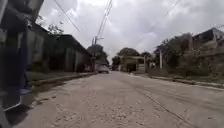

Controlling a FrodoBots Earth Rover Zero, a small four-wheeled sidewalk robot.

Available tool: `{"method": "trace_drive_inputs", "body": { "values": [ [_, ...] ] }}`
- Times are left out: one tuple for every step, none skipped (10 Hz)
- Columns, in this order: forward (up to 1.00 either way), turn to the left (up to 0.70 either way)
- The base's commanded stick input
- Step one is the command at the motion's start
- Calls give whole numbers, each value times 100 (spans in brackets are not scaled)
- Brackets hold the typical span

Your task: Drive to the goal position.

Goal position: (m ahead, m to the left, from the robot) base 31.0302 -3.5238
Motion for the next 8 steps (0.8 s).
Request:
{"method": "trace_drive_inputs", "body": {
  "values": [
    [100,0],
    [100,0],
    [100,0],
    [100,0],
    [100,-1],
    [100,-14],
    [100,-13],
    [100,0]
  ]
}}
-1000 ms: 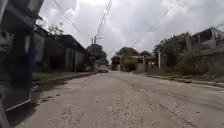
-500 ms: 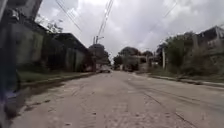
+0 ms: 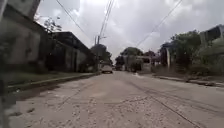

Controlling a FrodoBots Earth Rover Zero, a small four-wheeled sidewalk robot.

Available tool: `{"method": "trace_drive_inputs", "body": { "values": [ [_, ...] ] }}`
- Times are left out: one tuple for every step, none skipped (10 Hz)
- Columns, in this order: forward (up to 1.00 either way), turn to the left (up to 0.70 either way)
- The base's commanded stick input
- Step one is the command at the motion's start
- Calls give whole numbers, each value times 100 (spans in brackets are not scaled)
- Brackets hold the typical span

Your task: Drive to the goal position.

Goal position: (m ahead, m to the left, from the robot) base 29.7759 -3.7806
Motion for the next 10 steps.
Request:
{"method": "trace_drive_inputs", "body": {
  "values": [
    [100,0],
    [100,0],
    [100,0],
    [100,0],
    [100,0],
    [100,0],
    [100,0],
    [100,0],
    [100,0],
    [100,0]
  ]
}}
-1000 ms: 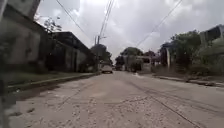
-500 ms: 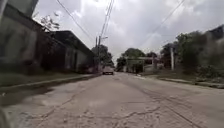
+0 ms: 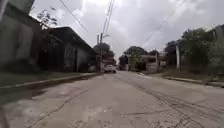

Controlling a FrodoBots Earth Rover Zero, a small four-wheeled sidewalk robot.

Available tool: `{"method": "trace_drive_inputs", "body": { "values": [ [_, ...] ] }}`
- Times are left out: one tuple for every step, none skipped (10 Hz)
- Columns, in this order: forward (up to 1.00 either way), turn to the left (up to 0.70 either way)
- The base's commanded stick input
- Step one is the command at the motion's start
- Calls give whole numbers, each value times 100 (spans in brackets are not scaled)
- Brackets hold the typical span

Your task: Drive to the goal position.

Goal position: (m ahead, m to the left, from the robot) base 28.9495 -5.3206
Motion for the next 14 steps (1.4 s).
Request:
{"method": "trace_drive_inputs", "body": {
  "values": [
    [100,0],
    [100,0],
    [100,0],
    [100,0],
    [100,-3],
    [100,-32],
    [100,-13],
    [100,-6],
    [100,0],
    [100,-19],
    [100,-33],
    [100,-13],
    [100,-13],
    [100,-33]
  ]
}}
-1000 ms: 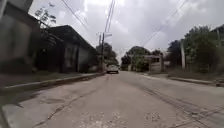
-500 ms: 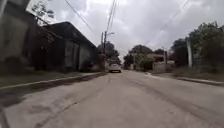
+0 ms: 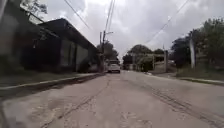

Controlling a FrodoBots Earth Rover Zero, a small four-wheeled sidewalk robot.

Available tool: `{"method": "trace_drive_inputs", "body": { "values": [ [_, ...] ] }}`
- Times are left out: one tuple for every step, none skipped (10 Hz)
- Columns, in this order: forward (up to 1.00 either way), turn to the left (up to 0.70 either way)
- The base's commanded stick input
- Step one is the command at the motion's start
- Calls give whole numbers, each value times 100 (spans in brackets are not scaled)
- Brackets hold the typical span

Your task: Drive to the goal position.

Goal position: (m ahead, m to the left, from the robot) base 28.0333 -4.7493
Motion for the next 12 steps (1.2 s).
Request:
{"method": "trace_drive_inputs", "body": {
  "values": [
    [100,-20],
    [100,0],
    [100,-7],
    [100,-23],
    [100,-1],
    [100,-7],
    [100,-17],
    [100,0],
    [100,-1],
    [100,-26],
    [100,-10],
    [100,0]
  ]
}}
